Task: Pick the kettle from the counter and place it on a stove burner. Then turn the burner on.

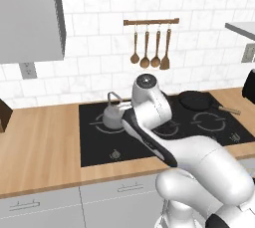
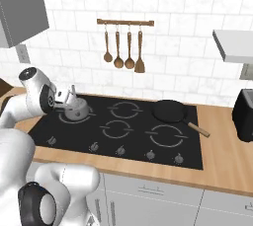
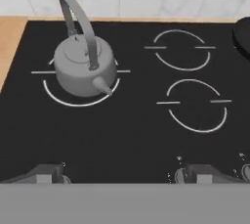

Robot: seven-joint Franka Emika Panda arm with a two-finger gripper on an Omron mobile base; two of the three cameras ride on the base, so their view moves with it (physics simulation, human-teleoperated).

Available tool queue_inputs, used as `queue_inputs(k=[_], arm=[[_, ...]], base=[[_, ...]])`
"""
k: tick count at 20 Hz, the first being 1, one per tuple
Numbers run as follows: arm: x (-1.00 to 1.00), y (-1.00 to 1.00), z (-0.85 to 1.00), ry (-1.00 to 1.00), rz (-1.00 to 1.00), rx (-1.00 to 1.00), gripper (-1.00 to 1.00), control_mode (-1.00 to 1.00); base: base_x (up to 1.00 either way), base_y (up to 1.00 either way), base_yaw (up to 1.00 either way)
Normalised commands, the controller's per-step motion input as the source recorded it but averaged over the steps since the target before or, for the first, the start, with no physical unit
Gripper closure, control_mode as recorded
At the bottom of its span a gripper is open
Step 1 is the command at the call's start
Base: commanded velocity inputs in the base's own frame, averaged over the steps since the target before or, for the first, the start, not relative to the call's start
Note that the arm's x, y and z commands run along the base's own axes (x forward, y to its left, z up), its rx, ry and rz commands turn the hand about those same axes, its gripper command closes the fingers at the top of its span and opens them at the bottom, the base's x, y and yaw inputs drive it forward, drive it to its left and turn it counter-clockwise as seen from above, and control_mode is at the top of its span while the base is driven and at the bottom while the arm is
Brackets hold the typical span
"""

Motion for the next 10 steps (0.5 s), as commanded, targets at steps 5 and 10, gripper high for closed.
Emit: queue_inputs(k=[5, 10], arm=[[-0.33, 0.95, -0.31, 0.44, 0.03, 0.21, -1.00, -1.00], [0.00, 0.49, -0.28, 0.17, 0.02, 0.02, -1.00, -1.00]], base=[[0.00, 0.00, 0.00], [0.00, 0.00, 0.00]])
